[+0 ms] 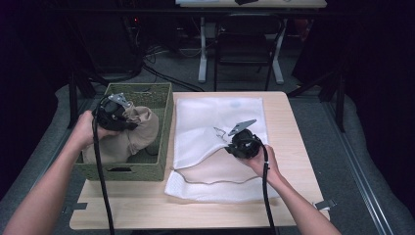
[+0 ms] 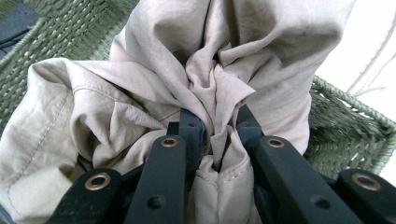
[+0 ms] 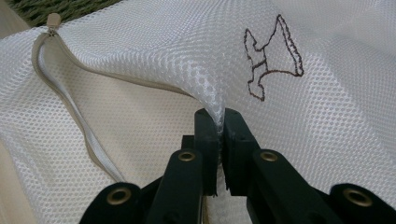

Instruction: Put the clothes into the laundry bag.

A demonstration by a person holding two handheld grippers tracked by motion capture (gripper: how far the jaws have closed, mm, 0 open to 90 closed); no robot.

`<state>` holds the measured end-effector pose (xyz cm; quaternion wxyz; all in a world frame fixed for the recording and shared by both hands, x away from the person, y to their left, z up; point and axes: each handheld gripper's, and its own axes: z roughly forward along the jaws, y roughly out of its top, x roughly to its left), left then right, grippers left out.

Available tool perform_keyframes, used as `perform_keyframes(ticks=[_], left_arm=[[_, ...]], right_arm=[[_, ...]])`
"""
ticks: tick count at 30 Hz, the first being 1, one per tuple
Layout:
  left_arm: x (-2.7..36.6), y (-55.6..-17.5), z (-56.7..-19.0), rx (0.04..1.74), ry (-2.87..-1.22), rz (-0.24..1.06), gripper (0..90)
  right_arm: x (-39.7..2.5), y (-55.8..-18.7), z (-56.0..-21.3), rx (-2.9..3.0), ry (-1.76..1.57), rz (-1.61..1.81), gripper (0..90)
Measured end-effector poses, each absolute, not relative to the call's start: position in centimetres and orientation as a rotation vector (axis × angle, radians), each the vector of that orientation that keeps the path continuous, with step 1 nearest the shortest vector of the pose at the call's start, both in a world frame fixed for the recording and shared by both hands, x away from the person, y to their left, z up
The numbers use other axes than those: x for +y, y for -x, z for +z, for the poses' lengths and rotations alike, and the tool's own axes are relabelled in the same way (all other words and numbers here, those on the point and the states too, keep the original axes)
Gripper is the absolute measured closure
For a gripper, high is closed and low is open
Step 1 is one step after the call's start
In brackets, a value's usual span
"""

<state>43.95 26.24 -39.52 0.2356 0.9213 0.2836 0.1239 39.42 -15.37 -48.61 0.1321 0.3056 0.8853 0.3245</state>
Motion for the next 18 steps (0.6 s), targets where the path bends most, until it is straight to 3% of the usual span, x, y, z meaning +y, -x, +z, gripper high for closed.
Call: perform_keyframes(ticks=[18], left_arm=[[26.0,-43.4,-35.9,0.762,-2.520,0.425,79.5]], right_arm=[[-15.4,-39.4,-48.6,2.568,-0.889,0.942,86.2]])
